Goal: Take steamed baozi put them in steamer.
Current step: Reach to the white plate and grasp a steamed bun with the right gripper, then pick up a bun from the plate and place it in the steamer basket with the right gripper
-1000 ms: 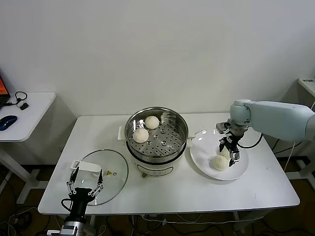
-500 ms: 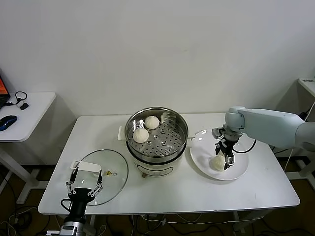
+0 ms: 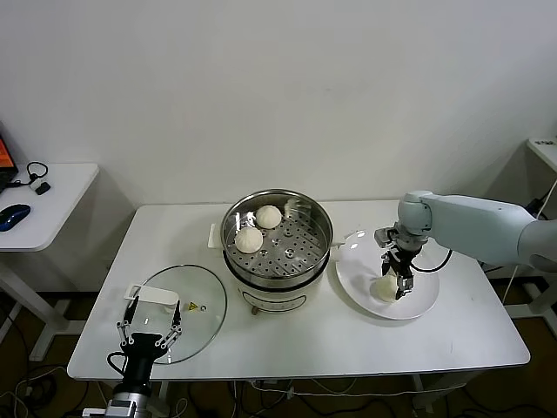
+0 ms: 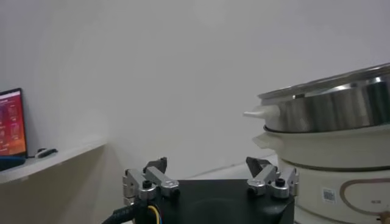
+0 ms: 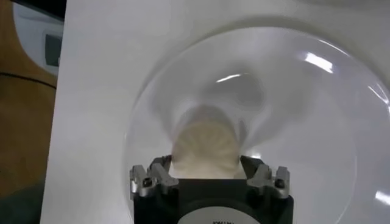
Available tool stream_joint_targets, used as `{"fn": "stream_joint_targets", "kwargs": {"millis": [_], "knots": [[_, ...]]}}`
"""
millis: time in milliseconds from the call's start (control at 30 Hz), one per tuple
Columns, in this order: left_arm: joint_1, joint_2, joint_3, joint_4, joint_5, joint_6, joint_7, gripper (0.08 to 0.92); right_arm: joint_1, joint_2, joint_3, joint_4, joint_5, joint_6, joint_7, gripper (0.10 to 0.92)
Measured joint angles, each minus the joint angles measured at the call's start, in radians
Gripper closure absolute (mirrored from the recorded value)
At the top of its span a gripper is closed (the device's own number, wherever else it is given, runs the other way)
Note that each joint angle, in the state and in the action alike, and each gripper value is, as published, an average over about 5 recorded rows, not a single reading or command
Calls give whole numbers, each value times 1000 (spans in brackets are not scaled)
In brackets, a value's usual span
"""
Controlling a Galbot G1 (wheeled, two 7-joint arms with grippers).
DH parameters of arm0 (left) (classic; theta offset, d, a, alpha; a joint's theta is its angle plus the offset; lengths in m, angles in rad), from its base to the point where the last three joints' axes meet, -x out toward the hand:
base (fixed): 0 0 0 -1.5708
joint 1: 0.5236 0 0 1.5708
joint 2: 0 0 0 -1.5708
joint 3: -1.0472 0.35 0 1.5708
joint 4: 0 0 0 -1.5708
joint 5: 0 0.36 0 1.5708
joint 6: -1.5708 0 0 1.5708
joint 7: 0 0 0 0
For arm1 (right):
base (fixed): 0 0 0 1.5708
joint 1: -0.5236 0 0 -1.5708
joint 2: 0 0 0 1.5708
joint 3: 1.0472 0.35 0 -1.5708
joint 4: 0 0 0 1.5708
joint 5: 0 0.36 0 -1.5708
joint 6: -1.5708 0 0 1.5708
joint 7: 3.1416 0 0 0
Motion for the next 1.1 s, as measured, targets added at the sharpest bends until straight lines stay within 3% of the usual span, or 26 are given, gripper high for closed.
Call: {"fn": "stream_joint_targets", "kwargs": {"millis": [533, 1100], "knots": [[5, 0, 2, -8, 1, 0, 2, 177, 42, 0, -25, 30, 8, 3, -2, 341], [22, 0, 13, -33, 8, 2, 5, 177, 428, 26, -247, 240, 165, 69, -62, 338]]}}
